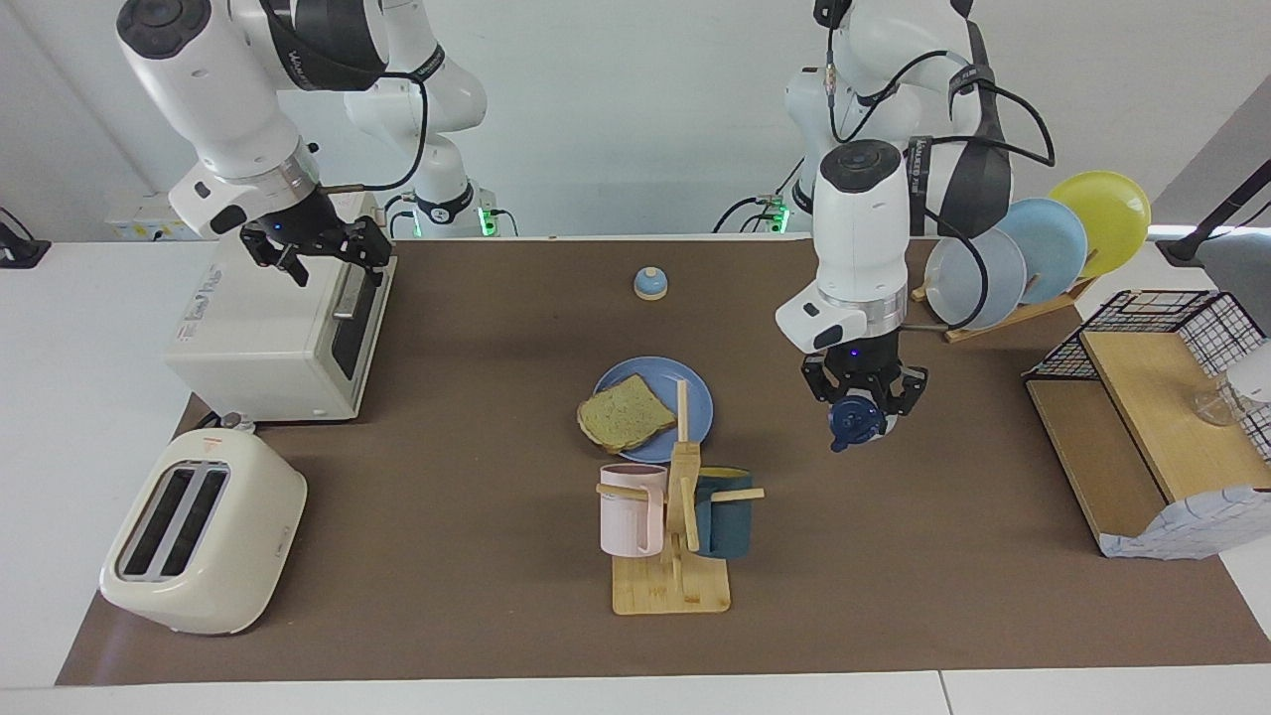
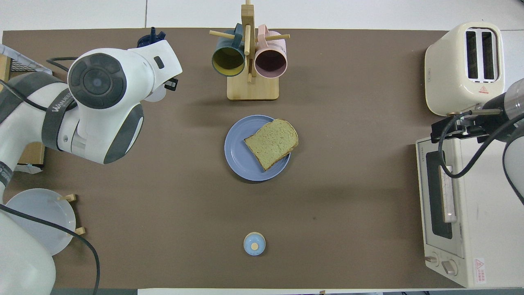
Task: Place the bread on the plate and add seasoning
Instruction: 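Carry the bottle back beside the mug rack with the left gripper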
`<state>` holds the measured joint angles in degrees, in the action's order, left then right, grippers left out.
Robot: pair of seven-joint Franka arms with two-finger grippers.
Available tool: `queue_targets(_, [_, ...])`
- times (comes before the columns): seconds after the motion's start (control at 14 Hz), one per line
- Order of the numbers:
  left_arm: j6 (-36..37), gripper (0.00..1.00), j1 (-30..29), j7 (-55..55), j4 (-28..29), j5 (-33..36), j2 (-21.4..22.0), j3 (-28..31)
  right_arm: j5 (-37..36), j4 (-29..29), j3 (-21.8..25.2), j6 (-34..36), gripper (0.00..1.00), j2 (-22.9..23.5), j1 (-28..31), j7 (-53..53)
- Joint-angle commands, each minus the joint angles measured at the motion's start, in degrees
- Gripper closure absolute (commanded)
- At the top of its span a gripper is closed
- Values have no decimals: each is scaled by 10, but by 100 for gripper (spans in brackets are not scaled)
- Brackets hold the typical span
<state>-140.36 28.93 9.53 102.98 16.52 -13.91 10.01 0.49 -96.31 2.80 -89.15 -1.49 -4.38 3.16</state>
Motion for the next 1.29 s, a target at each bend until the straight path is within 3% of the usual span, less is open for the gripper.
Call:
queue_targets(0.0, [-125,100,-23,64,94,-6,43,-5,-3,-16,-6,-8,0,-13,9,-9])
queue_targets(0.29, [-311,100,-52,117,157,-6,30,-5,-3,-16,-6,-8,0,-13,9,-9])
queue_targets(0.72, [-476,100,-59,112,155,-6,-66,-1,-3,-16,-6,-8,0,-13,8,-9])
queue_targets(1.22, [-562,100,-56,109,151,-8,-131,19,-3,-16,-6,-9,0,-13,8,-9])
